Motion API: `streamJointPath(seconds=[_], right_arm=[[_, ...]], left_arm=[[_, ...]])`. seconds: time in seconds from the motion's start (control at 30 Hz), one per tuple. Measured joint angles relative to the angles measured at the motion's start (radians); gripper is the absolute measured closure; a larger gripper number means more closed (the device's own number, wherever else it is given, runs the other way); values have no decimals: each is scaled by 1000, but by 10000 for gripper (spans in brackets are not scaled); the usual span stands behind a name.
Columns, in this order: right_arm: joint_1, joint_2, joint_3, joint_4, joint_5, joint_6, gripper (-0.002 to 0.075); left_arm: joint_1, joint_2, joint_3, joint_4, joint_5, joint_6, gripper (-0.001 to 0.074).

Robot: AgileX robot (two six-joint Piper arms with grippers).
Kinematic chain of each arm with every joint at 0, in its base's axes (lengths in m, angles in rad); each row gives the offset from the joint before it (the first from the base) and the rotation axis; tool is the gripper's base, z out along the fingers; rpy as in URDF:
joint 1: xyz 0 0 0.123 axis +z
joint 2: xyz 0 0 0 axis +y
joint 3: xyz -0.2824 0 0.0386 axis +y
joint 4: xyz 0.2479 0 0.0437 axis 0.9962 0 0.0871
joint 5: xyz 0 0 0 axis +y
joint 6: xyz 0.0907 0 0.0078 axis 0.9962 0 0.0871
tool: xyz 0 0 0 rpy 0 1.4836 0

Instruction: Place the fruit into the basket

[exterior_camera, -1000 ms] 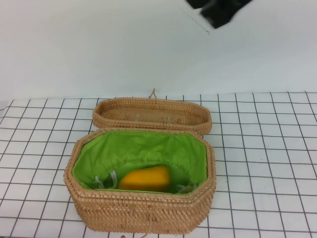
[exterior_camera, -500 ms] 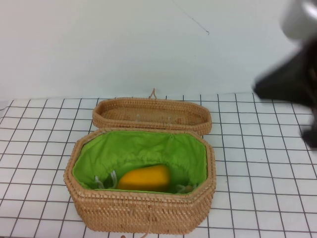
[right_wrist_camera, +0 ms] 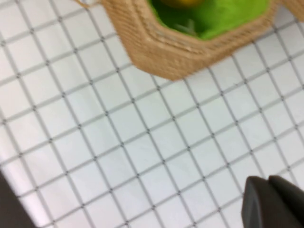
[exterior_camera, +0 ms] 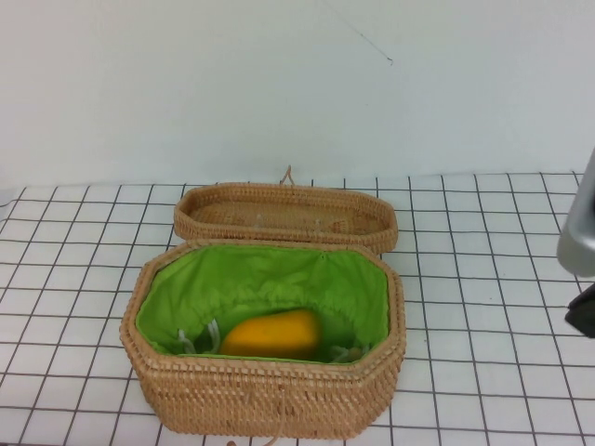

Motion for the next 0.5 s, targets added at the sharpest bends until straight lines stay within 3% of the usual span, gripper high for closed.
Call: streamJointPath(seconds=[0.13, 0.23, 0.5], right_arm=[[0, -39, 11, -120, -22, 0, 726], [-47, -108, 61, -199, -194, 11, 726], [-368, -394, 522, 126, -875, 13, 726]], left_arm=[[0, 0, 0, 0, 0, 0, 734], [0, 0, 0, 0, 0, 0, 734], [0, 0, 0, 0, 0, 0, 735]])
